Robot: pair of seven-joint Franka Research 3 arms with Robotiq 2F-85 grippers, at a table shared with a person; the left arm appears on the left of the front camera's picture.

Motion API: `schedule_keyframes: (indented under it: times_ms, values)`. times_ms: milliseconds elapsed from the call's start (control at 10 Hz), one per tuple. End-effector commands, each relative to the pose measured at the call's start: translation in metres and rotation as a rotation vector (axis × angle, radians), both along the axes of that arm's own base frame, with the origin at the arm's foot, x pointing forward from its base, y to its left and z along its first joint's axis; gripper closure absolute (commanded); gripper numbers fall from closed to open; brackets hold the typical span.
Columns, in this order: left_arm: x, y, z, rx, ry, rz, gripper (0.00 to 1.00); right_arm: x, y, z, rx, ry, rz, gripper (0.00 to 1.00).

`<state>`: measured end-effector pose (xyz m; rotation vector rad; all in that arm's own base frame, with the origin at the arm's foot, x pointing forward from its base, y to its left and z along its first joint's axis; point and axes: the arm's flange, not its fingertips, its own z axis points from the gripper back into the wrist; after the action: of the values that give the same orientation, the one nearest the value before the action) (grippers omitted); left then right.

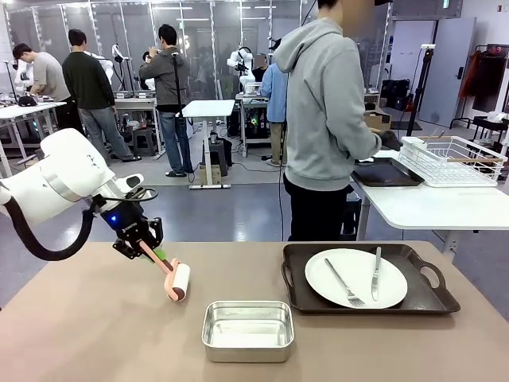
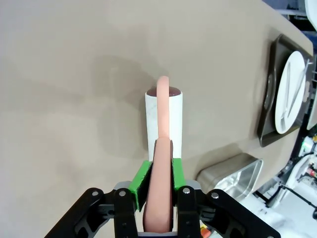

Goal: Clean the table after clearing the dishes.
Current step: When the left (or right) Handle tray is removed, use the left hand (or right hand) to clean the left (or right) side of the table with the Lint Roller.

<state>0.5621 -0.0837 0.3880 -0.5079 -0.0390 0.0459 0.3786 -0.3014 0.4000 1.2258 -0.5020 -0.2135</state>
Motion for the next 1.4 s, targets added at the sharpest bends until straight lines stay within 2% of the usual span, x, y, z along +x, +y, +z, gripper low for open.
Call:
schedule_keyframes:
  times_ms: [0,300,700,1100,1300]
  values:
    - [0.010,0.008,-0.008,-0.055,0.026,0.004,0.78,-0.002,0.001,0.002,0.004,-0.005,0.004,0.00]
    - [0.006,0.021,-0.034,-0.063,0.020,-0.032,0.78,-0.002,0.001,0.002,0.004,-0.005,0.004,0.00]
    - [0.005,0.082,-0.056,-0.044,-0.030,-0.004,0.78,-0.002,0.001,0.002,0.004,-0.005,0.004,0.00]
    - [-0.013,0.167,-0.055,0.189,-0.087,-0.041,0.78,-0.002,0.001,0.002,0.004,-0.005,0.004,0.00]
    - [-0.023,0.197,-0.050,0.250,-0.126,-0.034,0.78,-0.002,0.001,0.002,0.004,-0.005,0.004,0.00]
